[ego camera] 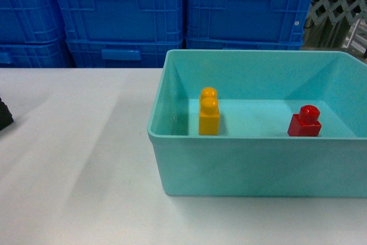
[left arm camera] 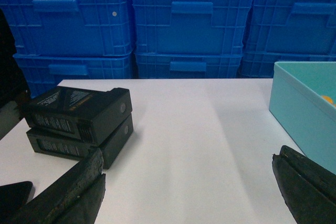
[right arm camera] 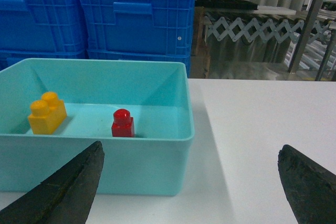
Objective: Pick red block from blue box to shelf
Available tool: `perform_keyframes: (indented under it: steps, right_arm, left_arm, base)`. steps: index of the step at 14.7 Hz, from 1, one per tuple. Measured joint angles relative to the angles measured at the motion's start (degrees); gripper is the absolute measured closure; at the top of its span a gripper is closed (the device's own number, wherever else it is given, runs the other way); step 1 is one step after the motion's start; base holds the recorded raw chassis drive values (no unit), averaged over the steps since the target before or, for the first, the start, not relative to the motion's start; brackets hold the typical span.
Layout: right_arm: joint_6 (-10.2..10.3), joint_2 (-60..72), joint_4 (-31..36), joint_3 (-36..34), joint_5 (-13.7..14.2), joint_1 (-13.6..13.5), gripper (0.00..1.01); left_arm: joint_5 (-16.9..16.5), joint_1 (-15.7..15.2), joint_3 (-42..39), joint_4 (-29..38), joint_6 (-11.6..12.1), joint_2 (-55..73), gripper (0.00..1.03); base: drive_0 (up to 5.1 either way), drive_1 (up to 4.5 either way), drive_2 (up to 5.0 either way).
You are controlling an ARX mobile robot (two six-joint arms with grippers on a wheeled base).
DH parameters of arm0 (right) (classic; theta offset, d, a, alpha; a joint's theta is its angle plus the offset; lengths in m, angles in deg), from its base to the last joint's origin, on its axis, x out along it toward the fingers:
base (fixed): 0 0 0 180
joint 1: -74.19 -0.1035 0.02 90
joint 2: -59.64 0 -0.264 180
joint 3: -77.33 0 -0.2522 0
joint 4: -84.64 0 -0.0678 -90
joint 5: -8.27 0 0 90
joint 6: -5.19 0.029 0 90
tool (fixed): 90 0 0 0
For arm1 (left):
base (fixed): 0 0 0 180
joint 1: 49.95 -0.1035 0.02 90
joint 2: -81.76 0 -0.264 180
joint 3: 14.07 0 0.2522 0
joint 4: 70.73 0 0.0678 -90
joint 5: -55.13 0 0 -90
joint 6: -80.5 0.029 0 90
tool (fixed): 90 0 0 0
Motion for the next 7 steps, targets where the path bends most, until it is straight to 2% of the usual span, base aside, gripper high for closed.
perform_keyframes:
  steps: [7]
  right_arm:
    - [0.0,0.0,0.0,0.0,0.0,0.0,0.03]
  left_arm:
    - [0.0,0.0,0.0,0.0,0.0,0.0,0.05]
  base:
    - [0.0,0.00,0.0]
